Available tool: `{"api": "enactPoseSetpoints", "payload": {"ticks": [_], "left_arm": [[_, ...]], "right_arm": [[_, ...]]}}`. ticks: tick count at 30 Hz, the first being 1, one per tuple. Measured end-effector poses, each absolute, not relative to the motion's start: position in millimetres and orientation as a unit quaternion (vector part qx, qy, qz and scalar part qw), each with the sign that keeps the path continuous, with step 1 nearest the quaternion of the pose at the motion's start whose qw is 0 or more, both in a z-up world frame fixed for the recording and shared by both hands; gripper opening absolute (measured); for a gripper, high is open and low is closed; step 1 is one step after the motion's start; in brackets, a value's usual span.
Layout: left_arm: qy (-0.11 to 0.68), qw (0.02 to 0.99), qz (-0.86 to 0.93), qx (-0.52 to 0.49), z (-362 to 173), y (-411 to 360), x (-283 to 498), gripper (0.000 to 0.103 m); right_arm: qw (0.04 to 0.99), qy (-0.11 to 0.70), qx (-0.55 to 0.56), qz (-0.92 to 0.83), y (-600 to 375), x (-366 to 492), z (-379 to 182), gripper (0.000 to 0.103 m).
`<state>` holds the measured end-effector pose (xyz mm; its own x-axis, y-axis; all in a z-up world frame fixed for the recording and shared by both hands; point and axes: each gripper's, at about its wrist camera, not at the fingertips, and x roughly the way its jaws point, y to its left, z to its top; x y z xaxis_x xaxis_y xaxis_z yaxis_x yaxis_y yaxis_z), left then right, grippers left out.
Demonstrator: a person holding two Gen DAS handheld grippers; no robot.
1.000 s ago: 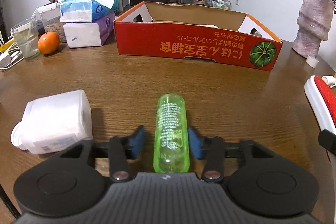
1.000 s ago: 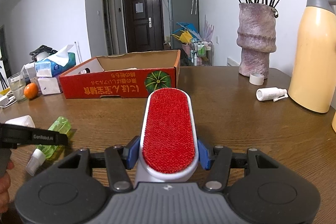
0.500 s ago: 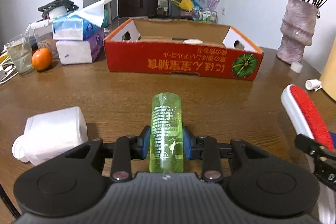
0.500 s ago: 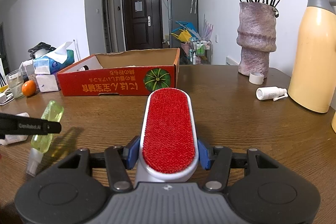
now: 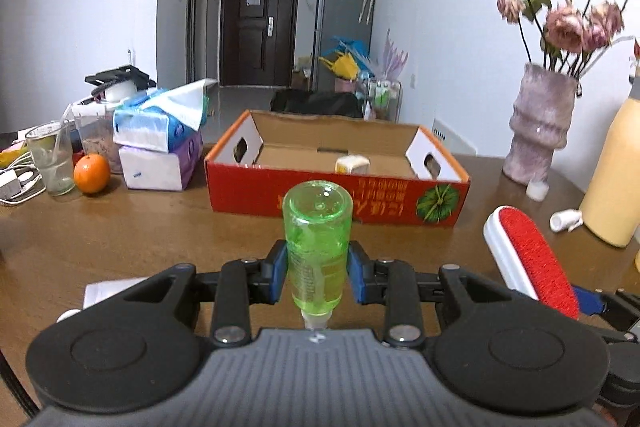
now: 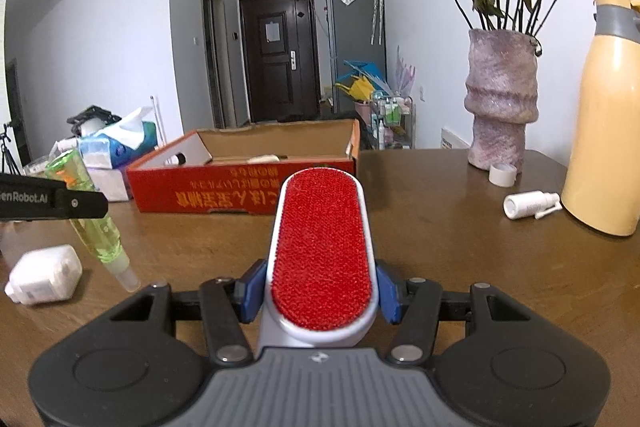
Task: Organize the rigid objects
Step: 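Carry the green bottle and lint brush with both tools over the cardboard box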
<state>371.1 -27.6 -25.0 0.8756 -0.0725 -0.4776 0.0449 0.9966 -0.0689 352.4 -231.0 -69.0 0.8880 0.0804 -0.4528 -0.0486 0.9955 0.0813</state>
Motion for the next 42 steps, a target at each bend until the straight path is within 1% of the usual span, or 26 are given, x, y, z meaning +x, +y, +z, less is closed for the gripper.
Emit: {"api": "enactPoseSetpoints", "payload": {"ticks": [13,22,42], "left_arm": [[0.217,0.974,-0.012,-0.059,-2,-19,390,0.032],[0.195,0.978,-0.006,-0.069,9,-20,412,0.032],[0.193,0.978,-0.008,-0.079,10,-28,474,0.032]], "right_arm": [[0.979,0.197,0.040,0.044,-212,373,-44,0.055],[0.978,0.199,0.038,0.054,-206,392,-39,0.055],[0.977,0.197,0.048,0.066,-202,456,-33,0.055]]}}
